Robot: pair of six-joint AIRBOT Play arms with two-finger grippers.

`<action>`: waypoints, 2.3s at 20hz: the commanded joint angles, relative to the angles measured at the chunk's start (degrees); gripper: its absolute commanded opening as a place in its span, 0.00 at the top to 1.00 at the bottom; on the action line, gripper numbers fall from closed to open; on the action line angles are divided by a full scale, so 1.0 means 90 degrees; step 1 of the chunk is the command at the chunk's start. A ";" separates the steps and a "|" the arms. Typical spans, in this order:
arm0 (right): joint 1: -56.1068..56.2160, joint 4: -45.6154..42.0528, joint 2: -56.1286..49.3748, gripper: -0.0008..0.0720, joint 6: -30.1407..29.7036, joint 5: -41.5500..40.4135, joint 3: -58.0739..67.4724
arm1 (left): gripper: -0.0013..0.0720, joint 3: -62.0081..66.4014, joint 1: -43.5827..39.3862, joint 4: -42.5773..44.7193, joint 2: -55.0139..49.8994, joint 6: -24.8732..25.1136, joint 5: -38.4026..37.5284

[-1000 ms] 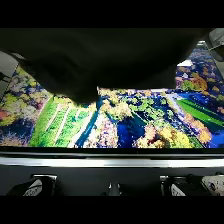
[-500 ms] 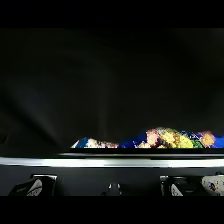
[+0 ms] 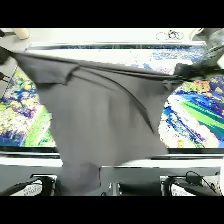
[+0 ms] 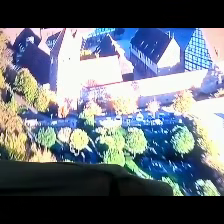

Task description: Fold the shirts.

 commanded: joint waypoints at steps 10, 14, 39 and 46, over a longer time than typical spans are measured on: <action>-0.0141 0.2057 -0.2390 0.33 0.1268 -0.2193 -0.0389 | 0.27 -0.0457 -0.0605 -0.1265 -0.3133 -0.0440 -0.0063; -0.1277 0.1605 -0.1734 0.33 0.0180 0.0158 -0.0119 | 0.27 -0.0493 0.0109 -0.0719 -0.2946 -0.1032 -0.2526; -0.1678 0.2106 -0.2222 0.35 -0.1338 -0.0090 -0.2769 | 0.94 -0.5144 -0.0733 -0.1518 -0.1134 -0.0641 0.0209; -0.1486 0.1919 -0.1054 0.97 -0.1331 -0.0335 -0.1700 | 0.94 -0.3657 -0.0255 -0.1489 0.0270 -0.0449 -0.0221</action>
